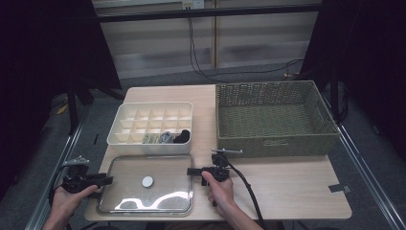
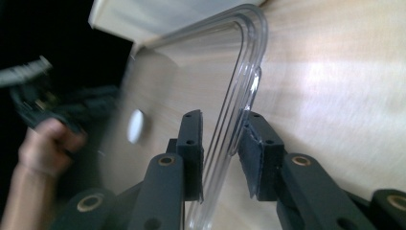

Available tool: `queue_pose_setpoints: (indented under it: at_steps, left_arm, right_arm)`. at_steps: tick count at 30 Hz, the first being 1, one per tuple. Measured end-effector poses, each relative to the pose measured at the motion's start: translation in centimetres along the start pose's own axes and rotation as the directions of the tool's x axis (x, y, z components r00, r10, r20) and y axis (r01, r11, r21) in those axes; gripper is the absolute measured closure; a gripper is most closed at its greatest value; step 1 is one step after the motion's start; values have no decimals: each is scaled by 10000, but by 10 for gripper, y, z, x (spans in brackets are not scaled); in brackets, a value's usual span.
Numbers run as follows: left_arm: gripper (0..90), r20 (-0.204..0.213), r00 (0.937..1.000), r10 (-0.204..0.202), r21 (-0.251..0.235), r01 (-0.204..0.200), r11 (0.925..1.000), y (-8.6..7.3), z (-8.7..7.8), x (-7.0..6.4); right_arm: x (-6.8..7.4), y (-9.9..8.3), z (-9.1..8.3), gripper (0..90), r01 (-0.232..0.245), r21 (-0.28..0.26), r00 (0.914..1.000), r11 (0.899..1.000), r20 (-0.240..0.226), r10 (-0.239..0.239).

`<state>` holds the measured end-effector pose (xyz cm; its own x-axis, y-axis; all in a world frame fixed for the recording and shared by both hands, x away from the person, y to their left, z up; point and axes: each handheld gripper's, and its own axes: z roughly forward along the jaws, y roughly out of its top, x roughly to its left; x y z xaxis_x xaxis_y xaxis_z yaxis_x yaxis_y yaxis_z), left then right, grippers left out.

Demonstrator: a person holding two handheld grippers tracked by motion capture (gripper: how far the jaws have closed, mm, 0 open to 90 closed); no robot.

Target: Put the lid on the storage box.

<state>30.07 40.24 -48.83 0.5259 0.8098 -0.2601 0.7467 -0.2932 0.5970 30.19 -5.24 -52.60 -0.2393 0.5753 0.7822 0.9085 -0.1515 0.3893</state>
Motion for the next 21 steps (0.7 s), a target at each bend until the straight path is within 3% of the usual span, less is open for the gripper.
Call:
queue_pose_setpoints:
  at_steps: [1,6,11,17,21]
  left_arm:
    - [554,50,10000,18,-12,-18,10000,0,0,1]
    - [542,58,9999,132,122,-132,9998,1,0,0]
    - [533,127,9999,106,57,-107,9999,0,0,0]
    - [534,133,9997,181,-24,-181,9998,1,3,-3]
    - [497,256,9995,164,-31,-163,9999,1,3,-3]
  right_arm:
    - [2,3,0,706,302,143,9994,9994,136,-304]
    - [0,8,0,695,1170,481,9931,9920,-128,-1165]
    - [0,7,0,659,1686,647,9852,9836,-437,-1660]
    - [1,6,5,623,1595,768,9846,9842,-840,-1530]
    - [-1,7,2,678,1502,424,9853,9877,-889,-1460]
